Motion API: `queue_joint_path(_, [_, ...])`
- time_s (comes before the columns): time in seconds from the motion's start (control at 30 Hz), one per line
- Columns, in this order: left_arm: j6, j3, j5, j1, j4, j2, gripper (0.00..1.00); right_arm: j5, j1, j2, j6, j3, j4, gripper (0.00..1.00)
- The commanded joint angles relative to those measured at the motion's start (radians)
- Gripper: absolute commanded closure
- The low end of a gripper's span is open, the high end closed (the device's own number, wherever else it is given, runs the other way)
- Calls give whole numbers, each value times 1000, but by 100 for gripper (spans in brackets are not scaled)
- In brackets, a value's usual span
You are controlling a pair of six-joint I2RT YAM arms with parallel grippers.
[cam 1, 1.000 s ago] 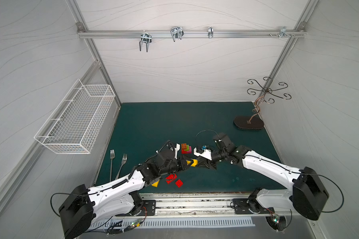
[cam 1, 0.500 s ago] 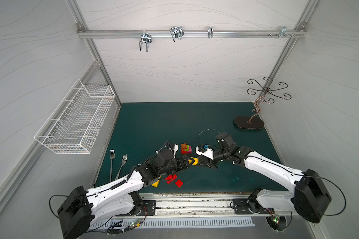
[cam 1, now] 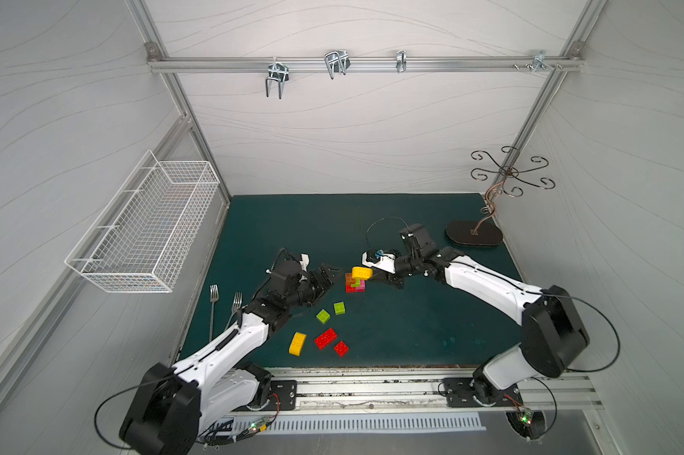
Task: Assemble the letter s with lego
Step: Assemble the lego brick with the lego brick.
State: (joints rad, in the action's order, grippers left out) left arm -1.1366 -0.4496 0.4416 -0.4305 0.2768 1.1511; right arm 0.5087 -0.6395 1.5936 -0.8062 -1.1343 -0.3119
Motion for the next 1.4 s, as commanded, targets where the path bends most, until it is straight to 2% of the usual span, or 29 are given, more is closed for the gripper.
queue_joint_path(0.0, [-44, 34, 108, 7, 393, 105, 3, 2, 6, 64, -81, -80, -113, 90])
queue_joint_path(0.13, [-83, 97, 115, 16, 640, 212, 2, 5, 14, 112, -117, -131, -159, 90])
queue_joint_path(0.37, [-80, 95, 149, 28, 813, 333, 1, 19, 23, 161, -166, -183, -233, 90])
queue_joint_path(0.63, [-178, 55, 252, 55, 1051, 573, 2, 32, 16, 175, -176, -194, -252, 90])
queue_joint_path(0.73, [-196, 55, 271, 72, 1111, 619, 2, 31, 12, 181, -180, -200, -253, 90])
queue_joint_path(1.17, [-137, 25, 356, 94, 1026, 586, 4, 30, -8, 247, -182, -259, -281, 90])
queue_joint_path(1.37, [-81, 7, 387, 98, 928, 563, 4, 30, -19, 271, -180, -290, -289, 90])
